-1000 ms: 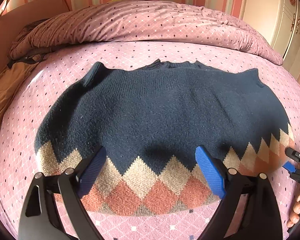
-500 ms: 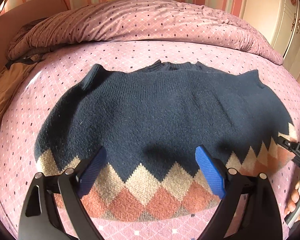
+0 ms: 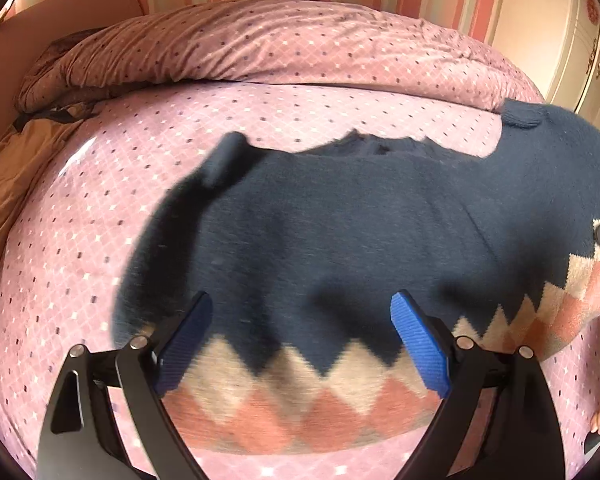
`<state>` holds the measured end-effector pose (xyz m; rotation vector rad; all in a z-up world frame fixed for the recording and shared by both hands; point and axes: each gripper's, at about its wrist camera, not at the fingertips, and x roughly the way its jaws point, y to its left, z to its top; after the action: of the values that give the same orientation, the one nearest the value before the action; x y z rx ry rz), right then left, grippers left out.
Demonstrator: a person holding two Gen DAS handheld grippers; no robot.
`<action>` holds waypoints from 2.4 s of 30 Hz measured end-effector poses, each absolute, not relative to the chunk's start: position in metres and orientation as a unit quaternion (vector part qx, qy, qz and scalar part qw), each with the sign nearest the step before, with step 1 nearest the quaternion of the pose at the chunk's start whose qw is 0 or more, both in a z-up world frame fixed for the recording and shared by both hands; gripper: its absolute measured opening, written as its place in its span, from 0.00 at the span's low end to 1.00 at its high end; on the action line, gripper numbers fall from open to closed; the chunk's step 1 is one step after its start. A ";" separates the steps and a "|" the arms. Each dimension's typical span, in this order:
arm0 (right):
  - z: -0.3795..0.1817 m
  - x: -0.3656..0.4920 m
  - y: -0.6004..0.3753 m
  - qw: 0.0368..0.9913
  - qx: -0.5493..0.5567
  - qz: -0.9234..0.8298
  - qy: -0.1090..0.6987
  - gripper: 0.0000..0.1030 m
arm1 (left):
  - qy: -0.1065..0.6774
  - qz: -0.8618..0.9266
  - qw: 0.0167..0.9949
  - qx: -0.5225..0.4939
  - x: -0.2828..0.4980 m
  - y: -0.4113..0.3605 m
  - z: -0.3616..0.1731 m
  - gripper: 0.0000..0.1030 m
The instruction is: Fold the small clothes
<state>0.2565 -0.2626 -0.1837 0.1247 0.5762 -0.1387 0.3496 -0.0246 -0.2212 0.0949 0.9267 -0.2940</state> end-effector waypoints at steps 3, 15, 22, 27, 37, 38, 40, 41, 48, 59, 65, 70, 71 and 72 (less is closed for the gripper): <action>-0.173 0.270 -0.224 0.959 0.055 -0.037 0.277 0.20 | 0.437 -0.128 0.889 0.045 0.355 0.011 -0.213 0.89; -0.208 0.313 -0.052 0.931 -0.017 0.109 0.348 0.19 | 0.423 -0.063 0.904 0.026 0.364 0.154 -0.187 0.89; -0.267 0.325 -0.012 0.897 -0.052 0.124 0.421 0.18 | 0.436 -0.058 0.898 -0.004 0.356 0.179 -0.201 0.89; -0.252 0.324 -0.016 0.892 -0.047 0.143 0.426 0.27 | 0.440 -0.069 0.895 -0.001 0.350 0.172 -0.205 0.89; -0.194 0.284 -0.055 0.913 -0.048 0.160 0.373 0.84 | 0.429 -0.118 0.896 -0.012 0.350 0.132 -0.177 0.89; -0.192 0.284 -0.064 0.916 -0.047 0.147 0.371 0.84 | 0.428 -0.132 0.894 -0.018 0.351 0.125 -0.175 0.89; -0.193 0.285 -0.089 0.919 -0.043 0.114 0.374 0.84 | 0.430 -0.156 0.889 -0.020 0.350 0.105 -0.172 0.89; -0.194 0.287 -0.099 0.920 -0.037 0.102 0.375 0.84 | 0.431 -0.165 0.887 -0.017 0.349 0.093 -0.172 0.89; -0.199 0.289 -0.174 0.924 -0.001 0.033 0.381 0.83 | 0.456 -0.214 0.864 0.012 0.349 0.023 -0.196 0.89; -0.210 0.277 -0.228 0.924 0.031 -0.008 0.380 0.83 | 0.486 -0.257 0.835 -0.020 0.343 -0.020 -0.229 0.86; -0.211 0.274 -0.229 0.926 0.031 -0.010 0.377 0.83 | 0.479 -0.262 0.838 -0.014 0.341 -0.030 -0.235 0.44; -0.213 0.272 -0.230 0.926 0.036 -0.013 0.376 0.83 | 0.430 -0.236 0.869 0.068 0.322 -0.045 -0.218 0.25; -0.213 0.271 -0.230 0.926 0.038 -0.013 0.375 0.83 | 0.411 -0.230 0.877 0.089 0.316 -0.047 -0.210 0.24; -0.213 0.271 -0.229 0.927 0.039 -0.013 0.374 0.83 | 0.397 -0.226 0.884 0.100 0.312 -0.046 -0.203 0.24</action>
<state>0.2706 -0.2293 -0.2130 0.0799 0.7669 -0.0257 0.3118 -0.0459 -0.2028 0.2078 0.8271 -0.4704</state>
